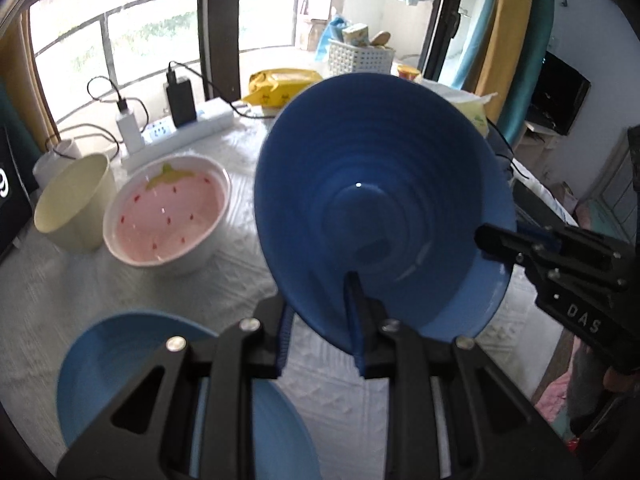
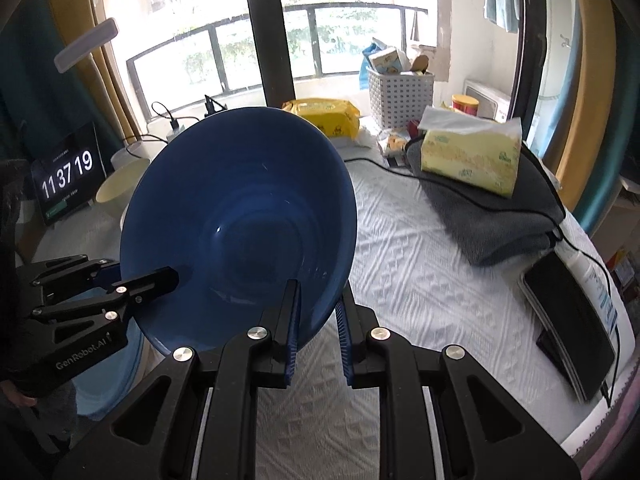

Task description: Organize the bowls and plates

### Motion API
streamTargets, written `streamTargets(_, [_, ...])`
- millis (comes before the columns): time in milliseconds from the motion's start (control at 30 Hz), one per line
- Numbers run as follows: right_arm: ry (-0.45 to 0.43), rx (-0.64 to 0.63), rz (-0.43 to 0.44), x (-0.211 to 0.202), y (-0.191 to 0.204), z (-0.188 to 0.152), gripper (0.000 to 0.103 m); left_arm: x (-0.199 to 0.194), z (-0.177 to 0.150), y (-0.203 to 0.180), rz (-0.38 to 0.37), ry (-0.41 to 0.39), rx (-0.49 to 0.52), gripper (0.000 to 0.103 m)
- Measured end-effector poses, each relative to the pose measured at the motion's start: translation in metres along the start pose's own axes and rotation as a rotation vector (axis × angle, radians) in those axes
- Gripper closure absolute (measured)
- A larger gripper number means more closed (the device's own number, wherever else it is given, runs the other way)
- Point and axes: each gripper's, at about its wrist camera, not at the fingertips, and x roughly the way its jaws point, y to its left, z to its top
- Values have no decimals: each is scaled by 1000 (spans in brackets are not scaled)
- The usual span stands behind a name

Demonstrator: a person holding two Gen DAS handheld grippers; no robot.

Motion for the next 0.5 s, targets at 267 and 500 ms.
streamTargets(267, [37,10,2,8,0,-6,82,14,-6,-1,-4,62,-10,78])
streamTargets(500, [58,18,0,15,-2,-7,81,16,-6,1,-24,76,-18,77])
